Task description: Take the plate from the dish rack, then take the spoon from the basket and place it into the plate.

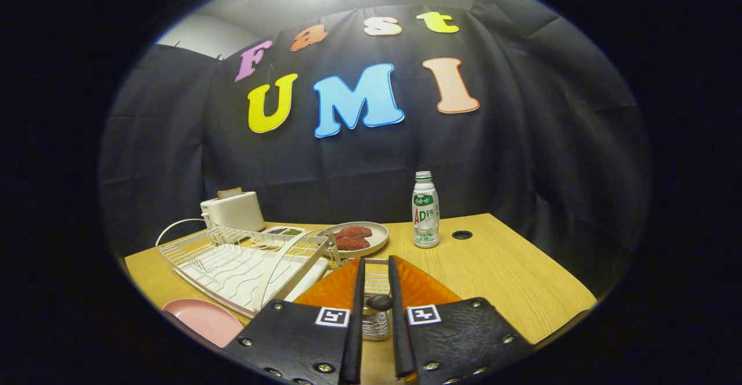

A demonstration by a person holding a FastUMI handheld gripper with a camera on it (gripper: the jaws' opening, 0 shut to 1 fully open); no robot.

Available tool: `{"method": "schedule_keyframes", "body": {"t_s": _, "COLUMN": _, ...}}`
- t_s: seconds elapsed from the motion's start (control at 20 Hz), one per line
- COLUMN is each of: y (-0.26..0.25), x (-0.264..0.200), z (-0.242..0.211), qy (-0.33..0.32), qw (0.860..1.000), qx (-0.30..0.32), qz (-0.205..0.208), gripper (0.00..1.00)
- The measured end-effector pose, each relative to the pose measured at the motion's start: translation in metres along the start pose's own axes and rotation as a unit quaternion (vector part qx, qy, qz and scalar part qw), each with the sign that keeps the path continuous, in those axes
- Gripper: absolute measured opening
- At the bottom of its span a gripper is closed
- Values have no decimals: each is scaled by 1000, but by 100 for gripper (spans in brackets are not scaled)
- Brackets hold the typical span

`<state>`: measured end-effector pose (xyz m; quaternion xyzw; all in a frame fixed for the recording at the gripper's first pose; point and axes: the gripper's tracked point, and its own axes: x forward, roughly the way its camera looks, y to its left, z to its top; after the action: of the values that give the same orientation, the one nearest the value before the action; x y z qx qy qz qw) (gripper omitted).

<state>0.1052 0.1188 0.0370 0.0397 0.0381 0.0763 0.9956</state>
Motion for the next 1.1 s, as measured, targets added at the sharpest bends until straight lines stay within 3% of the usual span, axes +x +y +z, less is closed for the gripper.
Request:
{"method": "schedule_keyframes", "body": {"t_s": 0.05, "y": -2, "x": -20, "z": 3, "qy": 6, "qw": 1000, "qx": 6, "qz": 1, "gripper": 14}}
{"method": "schedule_keyframes", "body": {"t_s": 0.15, "y": -1, "x": -19, "z": 7, "qy": 12, "qw": 1000, "qx": 19, "qz": -7, "gripper": 14}}
{"method": "schedule_keyframes", "body": {"t_s": 0.2, "y": -1, "x": -19, "z": 10, "qy": 13, "qw": 1000, "qx": 23, "qz": -8, "gripper": 8}}
{"method": "schedule_keyframes", "body": {"t_s": 0.3, "y": 4, "x": -19, "z": 12, "qy": 26, "qw": 999, "qx": 25, "qz": 0, "gripper": 6}}
{"method": "schedule_keyframes", "body": {"t_s": 0.65, "y": 7, "x": -19, "z": 29, "qy": 50, "qw": 999, "qx": 18, "qz": -6, "gripper": 6}}
{"method": "schedule_keyframes", "body": {"t_s": 1.1, "y": 19, "x": -27, "z": 85, "qy": 43, "qw": 999, "qx": 8, "qz": -5, "gripper": 6}}
